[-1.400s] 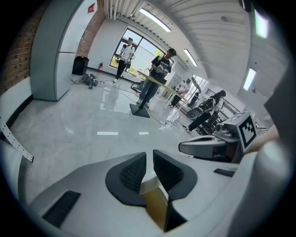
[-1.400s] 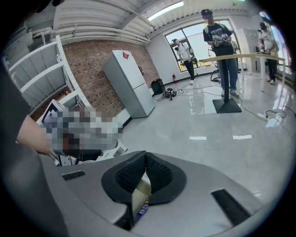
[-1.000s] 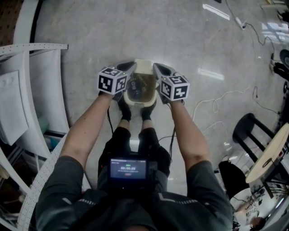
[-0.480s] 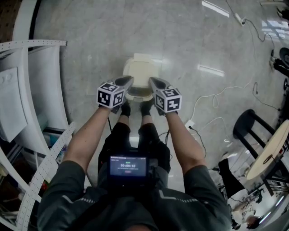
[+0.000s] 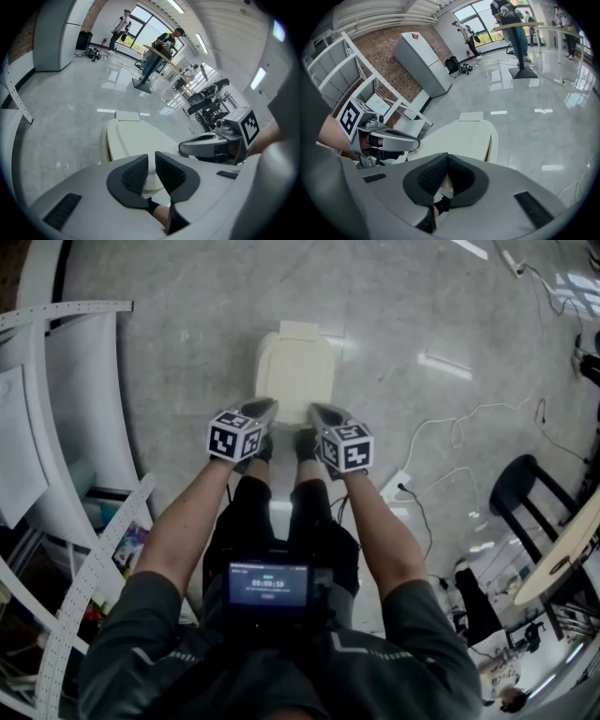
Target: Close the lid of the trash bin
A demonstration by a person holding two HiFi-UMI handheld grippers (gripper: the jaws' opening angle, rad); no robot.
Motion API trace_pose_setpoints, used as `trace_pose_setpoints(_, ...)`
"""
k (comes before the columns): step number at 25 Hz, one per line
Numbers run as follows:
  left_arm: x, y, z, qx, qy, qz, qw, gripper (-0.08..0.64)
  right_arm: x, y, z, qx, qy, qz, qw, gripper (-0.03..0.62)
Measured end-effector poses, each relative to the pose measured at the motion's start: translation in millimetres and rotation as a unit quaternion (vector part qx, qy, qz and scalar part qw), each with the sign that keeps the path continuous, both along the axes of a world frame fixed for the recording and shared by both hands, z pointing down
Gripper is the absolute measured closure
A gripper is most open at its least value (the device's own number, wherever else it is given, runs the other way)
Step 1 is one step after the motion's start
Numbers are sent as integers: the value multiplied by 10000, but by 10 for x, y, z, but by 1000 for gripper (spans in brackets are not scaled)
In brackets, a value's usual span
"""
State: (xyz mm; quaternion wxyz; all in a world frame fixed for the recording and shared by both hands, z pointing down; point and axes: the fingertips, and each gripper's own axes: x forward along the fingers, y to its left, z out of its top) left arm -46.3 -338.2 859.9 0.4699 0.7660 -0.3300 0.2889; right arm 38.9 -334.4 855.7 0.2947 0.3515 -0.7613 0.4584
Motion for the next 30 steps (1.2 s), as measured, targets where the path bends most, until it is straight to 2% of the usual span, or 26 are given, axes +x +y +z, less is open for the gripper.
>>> trace_pose_setpoints(5, -36, 173, 240, -229, -131, -40, 9996, 509, 6, 186, 266, -307, 10, 175, 9994, 591)
trace_pose_setpoints(10, -125, 300, 445, -338, -356, -99, 9987, 509, -13, 289, 459, -447, 135, 86, 9989, 591)
trace_pose_setpoints(18, -139, 365, 756, -484, -519, -223, 9972, 509, -45, 383, 771, -697, 307, 69, 9971, 591)
trace_pose_setpoints(26, -141, 408, 941, -632, -698, -188, 9954, 509, -54, 408, 942, -750, 457, -183, 9960, 591)
trace_pose_setpoints(30, -134, 396, 980, -591, -736, -273, 9952, 515, -44, 410, 991, -784, 414, -163, 9959, 591)
